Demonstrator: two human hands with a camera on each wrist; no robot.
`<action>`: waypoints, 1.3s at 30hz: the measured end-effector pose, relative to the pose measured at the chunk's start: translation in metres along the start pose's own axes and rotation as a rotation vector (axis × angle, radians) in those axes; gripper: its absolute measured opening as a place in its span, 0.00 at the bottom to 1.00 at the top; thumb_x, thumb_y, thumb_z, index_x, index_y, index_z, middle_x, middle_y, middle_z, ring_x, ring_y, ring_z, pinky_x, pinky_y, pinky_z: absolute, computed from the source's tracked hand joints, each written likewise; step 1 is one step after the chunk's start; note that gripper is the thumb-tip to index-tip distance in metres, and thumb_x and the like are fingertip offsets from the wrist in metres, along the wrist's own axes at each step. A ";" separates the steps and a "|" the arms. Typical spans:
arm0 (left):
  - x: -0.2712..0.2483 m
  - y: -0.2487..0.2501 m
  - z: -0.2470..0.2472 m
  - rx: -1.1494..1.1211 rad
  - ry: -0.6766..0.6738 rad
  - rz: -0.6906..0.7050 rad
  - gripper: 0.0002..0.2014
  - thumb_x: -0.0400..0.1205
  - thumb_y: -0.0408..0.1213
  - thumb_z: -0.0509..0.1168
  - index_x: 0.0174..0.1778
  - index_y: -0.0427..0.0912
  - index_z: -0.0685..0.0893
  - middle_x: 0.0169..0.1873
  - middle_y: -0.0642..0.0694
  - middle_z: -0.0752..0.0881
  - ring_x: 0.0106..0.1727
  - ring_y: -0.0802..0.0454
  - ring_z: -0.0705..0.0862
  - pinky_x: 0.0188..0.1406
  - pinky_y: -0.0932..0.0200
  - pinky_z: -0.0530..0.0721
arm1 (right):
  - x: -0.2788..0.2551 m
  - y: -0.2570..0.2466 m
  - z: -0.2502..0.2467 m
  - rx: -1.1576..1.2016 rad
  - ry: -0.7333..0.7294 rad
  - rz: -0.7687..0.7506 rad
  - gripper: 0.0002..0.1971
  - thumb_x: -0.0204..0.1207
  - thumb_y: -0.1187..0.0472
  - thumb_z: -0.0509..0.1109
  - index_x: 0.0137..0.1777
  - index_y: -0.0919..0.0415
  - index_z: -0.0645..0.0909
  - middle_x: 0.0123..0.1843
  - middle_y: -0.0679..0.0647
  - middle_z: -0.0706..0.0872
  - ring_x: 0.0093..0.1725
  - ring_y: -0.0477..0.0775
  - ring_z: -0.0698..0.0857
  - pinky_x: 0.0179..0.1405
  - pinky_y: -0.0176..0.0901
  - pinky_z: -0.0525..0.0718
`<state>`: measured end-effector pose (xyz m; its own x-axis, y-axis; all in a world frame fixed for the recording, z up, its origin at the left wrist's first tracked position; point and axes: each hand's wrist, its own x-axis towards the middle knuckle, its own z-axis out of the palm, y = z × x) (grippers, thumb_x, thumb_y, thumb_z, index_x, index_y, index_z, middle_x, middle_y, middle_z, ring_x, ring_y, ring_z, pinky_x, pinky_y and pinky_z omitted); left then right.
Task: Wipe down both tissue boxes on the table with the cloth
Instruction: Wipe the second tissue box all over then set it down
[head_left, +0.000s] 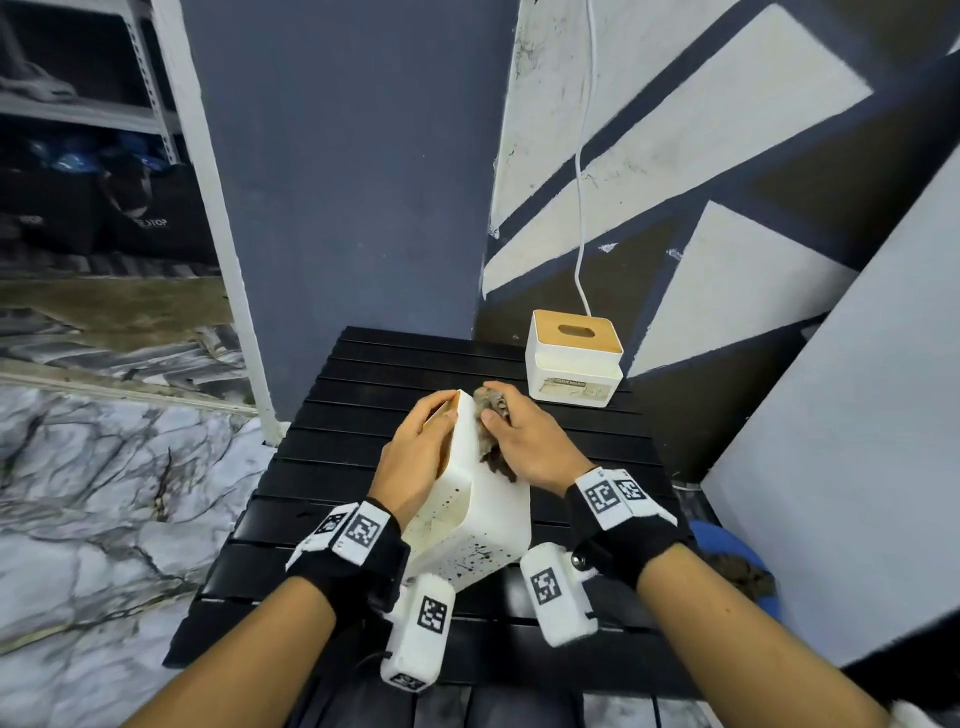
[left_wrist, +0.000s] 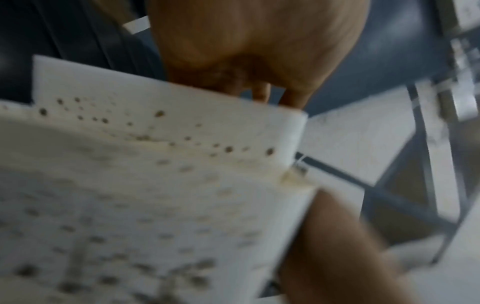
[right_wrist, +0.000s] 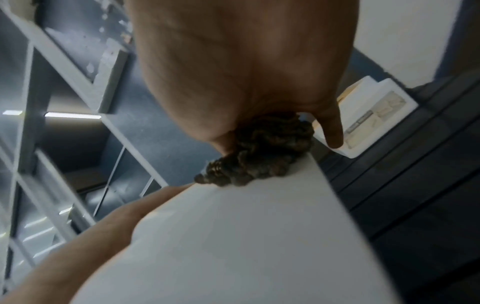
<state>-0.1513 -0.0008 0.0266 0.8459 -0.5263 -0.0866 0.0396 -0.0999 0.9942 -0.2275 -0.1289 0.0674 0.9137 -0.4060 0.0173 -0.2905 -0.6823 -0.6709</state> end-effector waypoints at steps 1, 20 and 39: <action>0.002 0.004 -0.002 -0.059 -0.007 -0.065 0.12 0.80 0.53 0.65 0.59 0.66 0.85 0.55 0.52 0.90 0.59 0.49 0.87 0.66 0.43 0.82 | -0.002 0.003 -0.003 0.023 0.005 0.028 0.20 0.86 0.53 0.54 0.77 0.52 0.65 0.72 0.55 0.76 0.69 0.56 0.75 0.67 0.45 0.70; 0.003 0.011 -0.004 -0.160 0.106 0.122 0.14 0.76 0.54 0.72 0.57 0.60 0.84 0.50 0.50 0.89 0.53 0.45 0.88 0.59 0.40 0.86 | -0.021 0.008 -0.022 0.256 0.182 -0.025 0.14 0.84 0.56 0.58 0.68 0.48 0.77 0.55 0.43 0.81 0.50 0.37 0.79 0.39 0.16 0.73; -0.008 -0.006 -0.023 0.189 0.142 0.176 0.13 0.90 0.50 0.54 0.68 0.62 0.78 0.55 0.53 0.86 0.51 0.59 0.83 0.42 0.68 0.74 | -0.060 0.024 0.047 0.215 0.205 -0.157 0.21 0.83 0.57 0.62 0.75 0.50 0.70 0.71 0.43 0.75 0.69 0.40 0.73 0.71 0.32 0.68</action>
<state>-0.1460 0.0240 0.0226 0.8974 -0.4275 0.1091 -0.2029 -0.1802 0.9625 -0.2757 -0.0921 0.0152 0.8597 -0.4354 0.2669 -0.0647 -0.6113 -0.7888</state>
